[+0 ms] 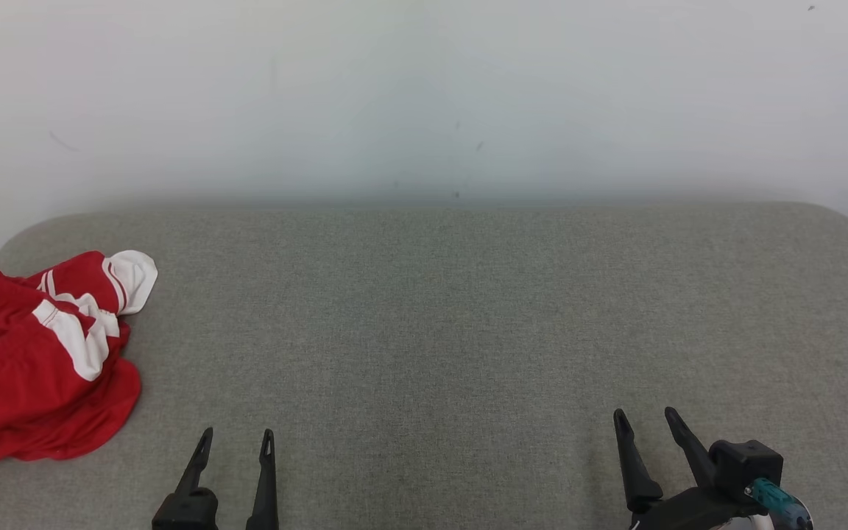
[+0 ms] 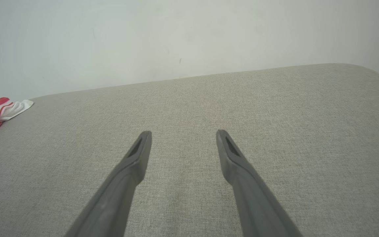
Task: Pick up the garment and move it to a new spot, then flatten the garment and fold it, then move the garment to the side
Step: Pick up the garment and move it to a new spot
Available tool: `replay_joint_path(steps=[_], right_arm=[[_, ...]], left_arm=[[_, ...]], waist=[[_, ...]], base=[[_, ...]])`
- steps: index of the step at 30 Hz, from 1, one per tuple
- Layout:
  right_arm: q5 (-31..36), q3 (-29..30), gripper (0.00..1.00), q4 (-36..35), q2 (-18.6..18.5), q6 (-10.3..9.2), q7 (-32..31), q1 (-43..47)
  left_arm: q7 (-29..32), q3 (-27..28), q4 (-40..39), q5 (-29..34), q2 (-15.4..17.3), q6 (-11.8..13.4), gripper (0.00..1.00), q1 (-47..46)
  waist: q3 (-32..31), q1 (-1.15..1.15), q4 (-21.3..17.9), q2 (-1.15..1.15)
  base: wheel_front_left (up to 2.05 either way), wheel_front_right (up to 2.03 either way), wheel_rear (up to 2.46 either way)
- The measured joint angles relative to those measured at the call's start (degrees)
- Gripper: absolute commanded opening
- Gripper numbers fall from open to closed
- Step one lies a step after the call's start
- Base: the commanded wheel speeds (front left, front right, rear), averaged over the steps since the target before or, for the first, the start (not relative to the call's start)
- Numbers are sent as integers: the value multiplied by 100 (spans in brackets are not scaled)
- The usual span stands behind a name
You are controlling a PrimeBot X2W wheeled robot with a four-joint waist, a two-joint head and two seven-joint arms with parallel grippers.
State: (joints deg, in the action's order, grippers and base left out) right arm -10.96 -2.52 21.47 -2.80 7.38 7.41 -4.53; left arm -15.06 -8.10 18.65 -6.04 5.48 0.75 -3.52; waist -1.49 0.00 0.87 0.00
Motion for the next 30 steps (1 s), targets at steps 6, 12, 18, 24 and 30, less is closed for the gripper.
replay_joint_path(steps=[6, 12, 18, 24, 30], right_arm=[[0, -8, 100, 10, 0, 0, -1, 1], [-1, -11, 100, 11, 0, 0, -4, 1], [-268, -135, 100, -1, -3, 0, -13, 16], [-547, -389, 100, -63, -2, 0, -8, 17], [-678, -547, 100, -105, -1, 1, 43, 63]], left_arm=[[1, 49, 37, 0, -13, -33, 100, 5], [1, 79, 56, 1, -45, -70, 100, 7], [1, 163, 86, -42, -85, -78, 100, 8], [1, 274, 69, -102, -41, -223, 100, 6], [0, 448, 27, -146, 80, -287, 100, 70]], waist=[[-18, 0, 7, 0], [-22, 0, 22, 0], [-29, 0, 142, 0], [-44, 0, 460, 0], [-76, 0, 965, 0]], base=[[0, 0, 0], [0, 0, 0], [0, 0, 0], [0, 0, 0], [0, 0, 0]])
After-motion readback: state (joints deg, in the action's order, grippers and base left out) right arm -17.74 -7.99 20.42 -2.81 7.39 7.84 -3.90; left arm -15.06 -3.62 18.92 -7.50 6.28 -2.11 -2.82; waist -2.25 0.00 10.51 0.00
